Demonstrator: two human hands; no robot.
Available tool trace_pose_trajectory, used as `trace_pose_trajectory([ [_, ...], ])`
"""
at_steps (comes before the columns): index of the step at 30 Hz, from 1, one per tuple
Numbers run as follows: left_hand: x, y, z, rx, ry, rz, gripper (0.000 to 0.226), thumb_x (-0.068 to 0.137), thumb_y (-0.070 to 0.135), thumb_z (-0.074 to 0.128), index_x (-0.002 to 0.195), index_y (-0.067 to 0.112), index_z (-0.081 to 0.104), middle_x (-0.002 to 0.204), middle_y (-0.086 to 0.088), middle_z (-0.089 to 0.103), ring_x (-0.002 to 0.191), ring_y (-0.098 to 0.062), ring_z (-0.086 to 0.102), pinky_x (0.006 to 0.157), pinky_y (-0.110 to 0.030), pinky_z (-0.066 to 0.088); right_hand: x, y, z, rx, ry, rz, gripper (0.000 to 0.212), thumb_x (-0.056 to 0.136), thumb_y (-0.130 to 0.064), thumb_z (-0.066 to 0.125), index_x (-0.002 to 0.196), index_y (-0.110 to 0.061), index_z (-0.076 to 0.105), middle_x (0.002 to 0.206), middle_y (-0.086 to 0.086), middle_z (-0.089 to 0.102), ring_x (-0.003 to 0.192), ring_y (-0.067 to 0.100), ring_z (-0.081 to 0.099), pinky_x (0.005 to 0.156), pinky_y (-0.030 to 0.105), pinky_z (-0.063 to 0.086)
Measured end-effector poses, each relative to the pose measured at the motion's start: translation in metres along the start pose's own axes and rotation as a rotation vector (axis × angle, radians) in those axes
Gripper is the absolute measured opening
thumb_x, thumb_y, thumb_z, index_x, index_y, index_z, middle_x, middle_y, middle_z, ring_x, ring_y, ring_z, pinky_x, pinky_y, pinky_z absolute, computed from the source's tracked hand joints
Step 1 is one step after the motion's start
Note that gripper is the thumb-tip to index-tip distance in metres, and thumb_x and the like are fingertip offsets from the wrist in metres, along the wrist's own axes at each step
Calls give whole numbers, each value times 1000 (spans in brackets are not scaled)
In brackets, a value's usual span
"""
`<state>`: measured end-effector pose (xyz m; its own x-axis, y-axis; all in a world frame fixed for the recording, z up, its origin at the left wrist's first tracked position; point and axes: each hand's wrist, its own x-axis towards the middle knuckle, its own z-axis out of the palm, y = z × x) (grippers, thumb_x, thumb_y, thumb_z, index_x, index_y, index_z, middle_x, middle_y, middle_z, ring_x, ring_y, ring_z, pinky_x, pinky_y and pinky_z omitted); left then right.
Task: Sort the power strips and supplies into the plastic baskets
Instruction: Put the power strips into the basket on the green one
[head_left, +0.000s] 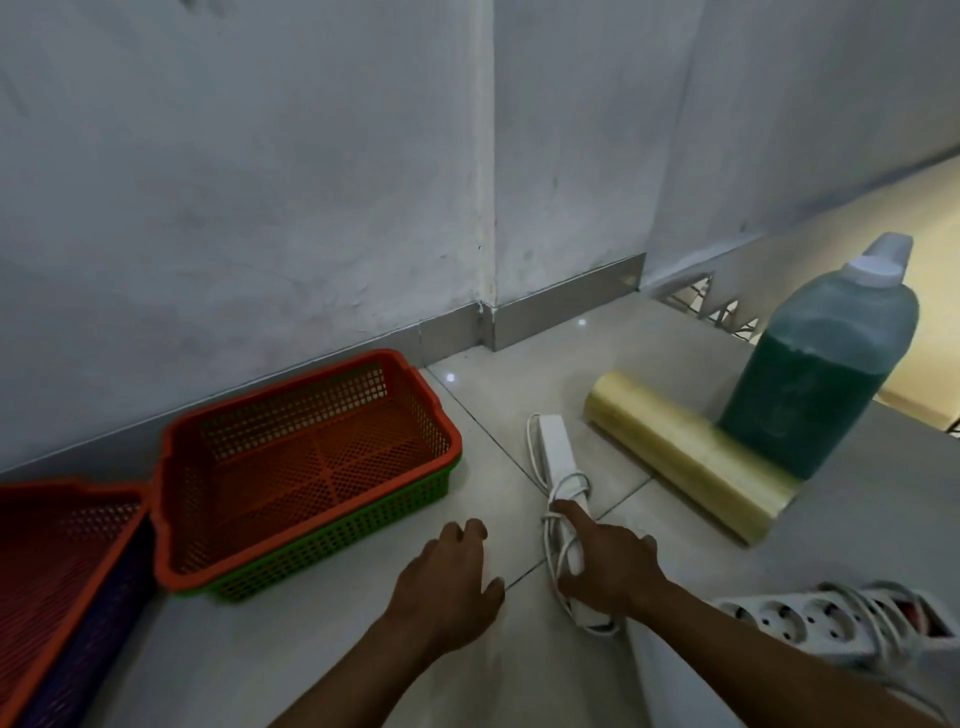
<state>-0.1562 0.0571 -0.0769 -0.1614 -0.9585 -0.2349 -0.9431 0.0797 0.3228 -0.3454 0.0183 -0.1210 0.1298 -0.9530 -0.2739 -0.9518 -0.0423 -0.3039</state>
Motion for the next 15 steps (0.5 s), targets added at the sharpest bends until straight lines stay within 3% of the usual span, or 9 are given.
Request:
trace_pose_trajectory([
  [5,1,-5,4,-103,16,-26,45,93,40,47,132,22,35,129,-3,50,120,-18,50,93,-32,45,-1,-2,-7,276,207,-57,70,79,-34,68,140,-39,35,113,4,67,103,24,63,83,26,45],
  [8,3,-8,2,-266,32,-60,39,94,40,46,127,20,44,121,-1,57,106,-16,55,86,-27,46,-3,-8,-13,403,371,-61,59,78,-33,68,133,-36,46,105,2,69,95,24,65,76,24,44],
  [11,6,-7,-4,-595,69,-172,36,93,37,49,123,18,51,106,0,62,96,-16,60,80,-27,47,-5,-20,-13,265,499,-259,58,72,-34,64,128,-34,48,89,-2,65,79,19,59,66,24,42],
  [13,8,-11,-9,-751,193,-193,40,92,31,53,129,18,44,116,-3,59,102,-18,60,86,-32,50,-6,-34,-17,167,548,-384,59,74,-33,60,130,-34,44,89,-3,60,78,15,50,66,26,41],
  [15,6,-18,-15,-771,413,-124,56,90,21,59,139,19,31,136,-6,43,114,-19,54,96,-33,49,-4,-56,-27,37,574,-474,60,77,-32,57,135,-33,41,97,-1,60,83,17,49,66,29,41],
])
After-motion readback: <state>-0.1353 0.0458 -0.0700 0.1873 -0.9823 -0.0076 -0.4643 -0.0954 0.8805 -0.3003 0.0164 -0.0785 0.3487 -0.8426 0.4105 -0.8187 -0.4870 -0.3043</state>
